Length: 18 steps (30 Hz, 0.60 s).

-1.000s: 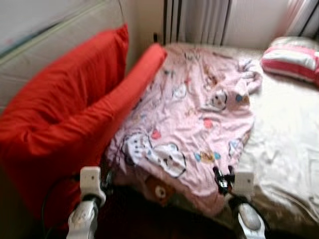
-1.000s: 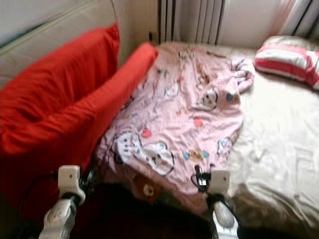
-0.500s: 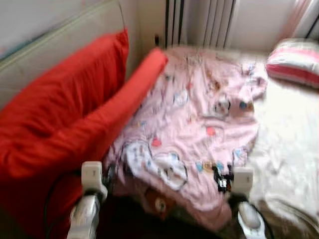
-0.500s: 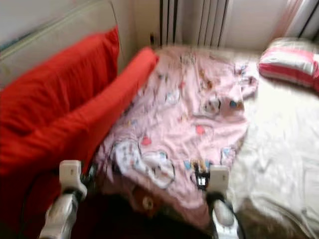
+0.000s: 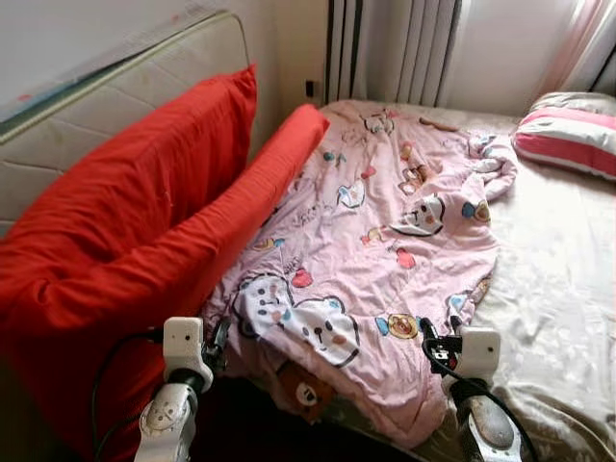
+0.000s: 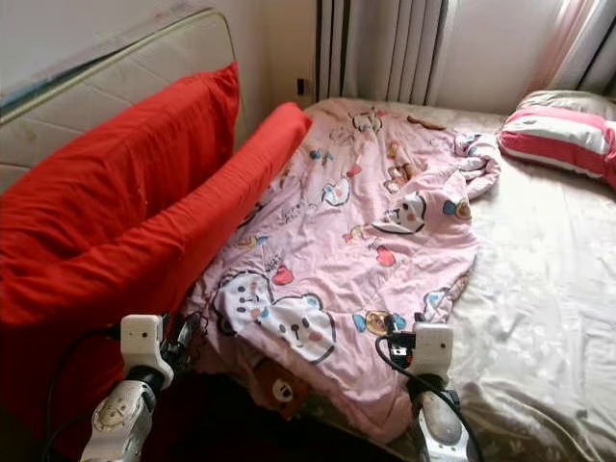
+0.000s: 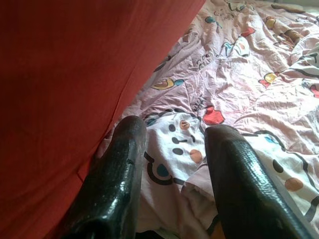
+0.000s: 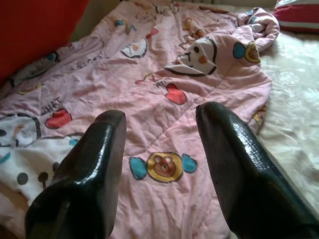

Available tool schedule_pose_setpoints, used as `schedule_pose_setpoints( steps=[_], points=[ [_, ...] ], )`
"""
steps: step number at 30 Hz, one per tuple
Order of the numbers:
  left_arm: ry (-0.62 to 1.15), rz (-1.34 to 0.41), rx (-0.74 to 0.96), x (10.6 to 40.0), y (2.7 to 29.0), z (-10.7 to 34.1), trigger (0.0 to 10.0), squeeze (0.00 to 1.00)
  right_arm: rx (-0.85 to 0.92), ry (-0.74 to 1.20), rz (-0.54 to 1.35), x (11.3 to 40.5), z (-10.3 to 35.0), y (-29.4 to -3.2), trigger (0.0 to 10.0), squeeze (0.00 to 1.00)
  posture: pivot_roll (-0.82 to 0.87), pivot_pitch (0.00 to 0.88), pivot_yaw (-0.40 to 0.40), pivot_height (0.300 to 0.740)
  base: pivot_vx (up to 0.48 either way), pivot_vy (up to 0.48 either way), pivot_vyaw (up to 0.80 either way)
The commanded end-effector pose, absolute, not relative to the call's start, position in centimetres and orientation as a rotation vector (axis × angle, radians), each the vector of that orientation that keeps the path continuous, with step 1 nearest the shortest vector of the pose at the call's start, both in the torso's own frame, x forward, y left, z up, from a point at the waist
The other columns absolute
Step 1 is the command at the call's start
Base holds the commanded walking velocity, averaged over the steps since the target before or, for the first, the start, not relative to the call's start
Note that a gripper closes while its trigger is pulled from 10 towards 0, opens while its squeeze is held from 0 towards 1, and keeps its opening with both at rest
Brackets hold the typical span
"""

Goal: Clean up the room

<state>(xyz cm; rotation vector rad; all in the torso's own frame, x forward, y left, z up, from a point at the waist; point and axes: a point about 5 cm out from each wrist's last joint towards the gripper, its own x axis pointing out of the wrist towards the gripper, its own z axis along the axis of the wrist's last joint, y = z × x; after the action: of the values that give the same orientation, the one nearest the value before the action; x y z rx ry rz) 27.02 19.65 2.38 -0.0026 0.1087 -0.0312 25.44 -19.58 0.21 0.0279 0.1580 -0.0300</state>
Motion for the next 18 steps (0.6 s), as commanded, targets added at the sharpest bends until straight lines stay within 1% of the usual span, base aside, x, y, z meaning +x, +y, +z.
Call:
schedule_pose_setpoints(
  steps=[1,11,14,15,18],
  points=[
    [0.11,-0.034,-0.002,26.88,19.81,2.38,10.0,0.0,0.024,0.145,-0.037,25.41,0.36,-19.54,10.0,0.0,-0.05,0.014,0.042,0.74,0.0,0.0,0.0],
    [0.104,-0.029,-0.005,27.15,19.78,2.63,10.0,0.0,0.028,0.166,-0.036,25.83,0.37,-19.42,10.0,0.0,-0.05,0.036,0.041,0.74,0.0,0.0,0.0],
    [0.102,-0.031,-0.007,27.15,19.69,2.65,10.0,0.0,0.025,0.177,-0.044,25.84,0.29,-19.5,10.0,0.0,-0.05,0.042,0.04,0.736,0.0,0.0,0.0],
    [0.102,-0.03,-0.009,27.12,19.66,2.64,10.0,0.0,0.024,0.178,-0.044,25.82,0.28,-19.51,10.0,0.0,-0.05,0.045,0.04,0.726,0.0,0.0,0.0],
    [0.106,-0.022,-0.017,27.06,19.69,2.56,10.0,0.0,0.021,0.186,-0.037,25.77,0.18,-19.43,10.0,0.0,-0.05,0.051,0.039,0.726,0.0,0.0,0.0]
  ],
)
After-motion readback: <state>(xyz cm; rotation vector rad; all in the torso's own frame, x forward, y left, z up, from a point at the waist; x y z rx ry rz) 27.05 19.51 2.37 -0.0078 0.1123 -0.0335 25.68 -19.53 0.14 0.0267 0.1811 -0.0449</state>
